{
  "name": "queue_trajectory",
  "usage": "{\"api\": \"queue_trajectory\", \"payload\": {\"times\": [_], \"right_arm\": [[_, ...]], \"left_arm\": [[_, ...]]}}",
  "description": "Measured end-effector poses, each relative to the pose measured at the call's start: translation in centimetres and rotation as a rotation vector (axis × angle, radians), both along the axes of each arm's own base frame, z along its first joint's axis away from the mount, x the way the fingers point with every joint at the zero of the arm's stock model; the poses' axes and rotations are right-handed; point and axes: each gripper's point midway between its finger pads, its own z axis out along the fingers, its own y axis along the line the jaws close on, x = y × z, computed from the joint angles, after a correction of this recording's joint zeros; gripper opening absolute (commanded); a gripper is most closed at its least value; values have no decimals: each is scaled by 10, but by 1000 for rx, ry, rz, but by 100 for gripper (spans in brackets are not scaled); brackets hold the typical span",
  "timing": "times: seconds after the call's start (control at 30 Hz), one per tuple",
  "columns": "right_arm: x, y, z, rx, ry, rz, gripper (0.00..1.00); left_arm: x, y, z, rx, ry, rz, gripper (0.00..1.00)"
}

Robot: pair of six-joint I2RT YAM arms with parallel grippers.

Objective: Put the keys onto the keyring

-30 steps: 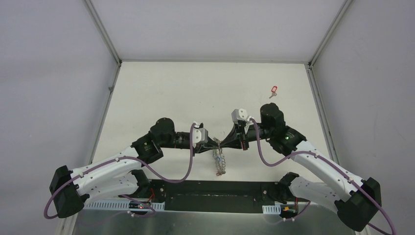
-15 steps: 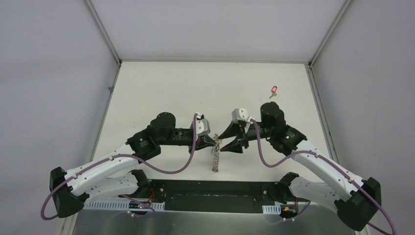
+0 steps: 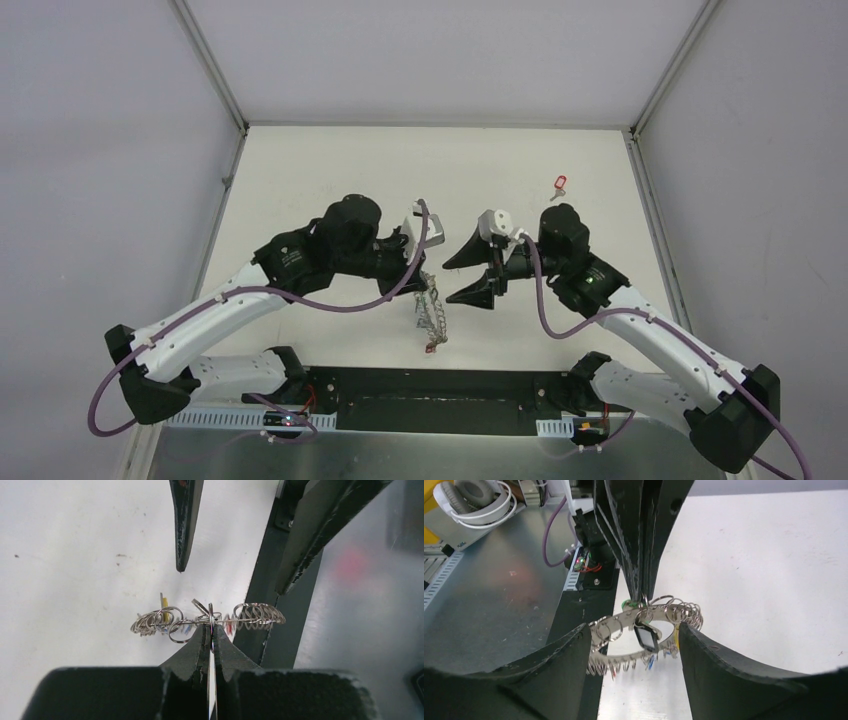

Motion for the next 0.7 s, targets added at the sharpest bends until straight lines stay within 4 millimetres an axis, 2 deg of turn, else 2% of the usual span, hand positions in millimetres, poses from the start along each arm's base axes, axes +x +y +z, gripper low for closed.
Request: {"api": "queue_trajectory", "payload": {"times": [0.2, 0.43, 0.6, 0.7], "right_arm": [[4, 12, 15, 73, 18, -14, 53], [4, 28, 2, 98, 89, -24, 47], [6, 38, -5, 125, 115, -48, 44], [8, 45, -4, 145, 120, -56, 37]], "left_arm": [[4, 10, -12, 161, 79, 45, 0], [7, 19, -9, 277, 122, 82, 0], [3, 24, -9, 313, 141, 77, 0], [-1, 24, -10, 322, 146, 69, 0]]}}
